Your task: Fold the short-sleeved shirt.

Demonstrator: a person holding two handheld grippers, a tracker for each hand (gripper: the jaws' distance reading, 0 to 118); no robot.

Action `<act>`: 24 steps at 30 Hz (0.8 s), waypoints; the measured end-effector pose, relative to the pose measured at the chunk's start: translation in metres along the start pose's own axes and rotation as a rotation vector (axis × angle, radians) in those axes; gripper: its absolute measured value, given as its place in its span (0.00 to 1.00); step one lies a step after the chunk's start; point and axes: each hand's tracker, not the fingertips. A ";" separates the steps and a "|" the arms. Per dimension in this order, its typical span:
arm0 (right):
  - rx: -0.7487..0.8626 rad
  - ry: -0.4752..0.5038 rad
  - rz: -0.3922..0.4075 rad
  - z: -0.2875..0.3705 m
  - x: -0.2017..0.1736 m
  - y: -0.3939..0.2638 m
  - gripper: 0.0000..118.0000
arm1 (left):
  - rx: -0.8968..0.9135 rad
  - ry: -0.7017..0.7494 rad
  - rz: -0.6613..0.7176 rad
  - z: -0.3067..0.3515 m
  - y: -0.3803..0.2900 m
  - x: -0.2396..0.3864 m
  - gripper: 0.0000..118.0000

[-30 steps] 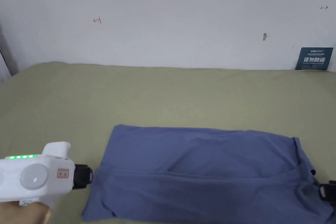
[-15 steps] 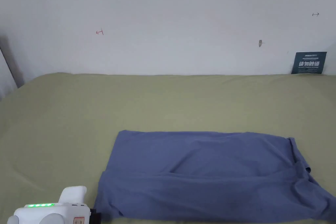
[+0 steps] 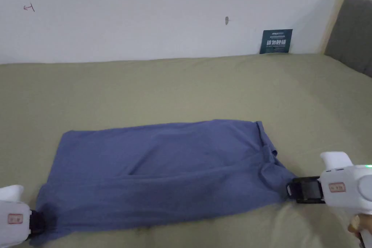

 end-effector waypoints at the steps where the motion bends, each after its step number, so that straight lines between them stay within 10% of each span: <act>1: 0.004 0.004 -0.006 -0.010 0.005 0.004 0.89 | 0.013 -0.039 0.020 0.005 -0.001 -0.001 0.03; 6: -0.103 0.055 -0.026 -0.046 0.002 0.019 0.81 | -0.006 -0.010 -0.016 0.010 -0.001 0.010 0.03; 10: -0.169 0.080 -0.021 -0.049 -0.004 0.014 0.13 | -0.019 -0.036 0.034 0.007 -0.002 0.006 0.03; 14: -0.129 0.031 0.093 -0.024 -0.021 0.009 0.11 | -0.035 -0.053 0.038 0.013 0.002 -0.001 0.02; 24: -0.092 0.097 0.062 0.049 -0.004 -0.011 0.11 | -0.013 -0.100 -0.003 0.075 -0.018 -0.014 0.02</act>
